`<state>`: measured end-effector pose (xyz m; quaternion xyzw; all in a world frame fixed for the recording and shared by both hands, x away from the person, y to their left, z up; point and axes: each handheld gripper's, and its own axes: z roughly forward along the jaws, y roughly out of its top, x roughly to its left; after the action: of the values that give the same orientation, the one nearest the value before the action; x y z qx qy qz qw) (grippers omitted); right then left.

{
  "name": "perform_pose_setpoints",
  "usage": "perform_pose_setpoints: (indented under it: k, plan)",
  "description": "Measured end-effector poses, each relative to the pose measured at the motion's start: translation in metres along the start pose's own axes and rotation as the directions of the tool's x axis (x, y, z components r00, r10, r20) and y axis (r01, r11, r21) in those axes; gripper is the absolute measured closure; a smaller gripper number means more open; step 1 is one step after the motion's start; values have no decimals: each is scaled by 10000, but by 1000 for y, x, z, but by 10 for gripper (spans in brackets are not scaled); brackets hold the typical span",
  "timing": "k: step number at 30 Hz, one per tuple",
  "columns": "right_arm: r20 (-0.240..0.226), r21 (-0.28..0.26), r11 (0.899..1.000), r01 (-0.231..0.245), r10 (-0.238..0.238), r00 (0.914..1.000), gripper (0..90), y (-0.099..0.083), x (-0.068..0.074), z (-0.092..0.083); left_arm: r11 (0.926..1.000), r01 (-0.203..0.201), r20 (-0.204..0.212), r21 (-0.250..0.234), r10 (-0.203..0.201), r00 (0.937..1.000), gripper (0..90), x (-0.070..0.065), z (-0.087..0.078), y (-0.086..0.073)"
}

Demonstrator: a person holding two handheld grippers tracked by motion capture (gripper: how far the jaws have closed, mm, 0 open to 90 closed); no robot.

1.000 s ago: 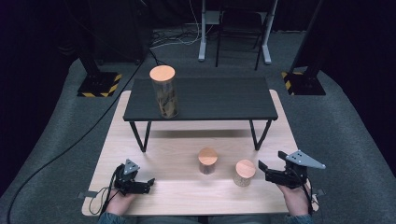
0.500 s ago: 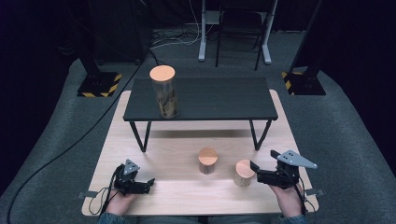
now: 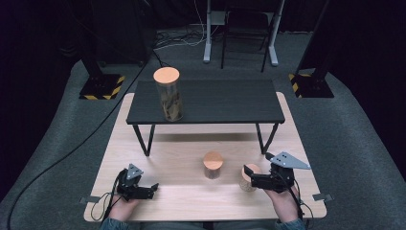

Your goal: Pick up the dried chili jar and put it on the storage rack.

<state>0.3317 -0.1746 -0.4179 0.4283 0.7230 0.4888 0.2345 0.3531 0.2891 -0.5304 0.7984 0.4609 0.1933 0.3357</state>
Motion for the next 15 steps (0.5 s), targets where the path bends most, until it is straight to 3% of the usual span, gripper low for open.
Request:
perform_pose_setpoints:
  k: [15]
  plan:
    - [-320,160,9996,219,-214,9993,59,11,22,20,10000,-14,17,0,14,10000,14,0,0,0]
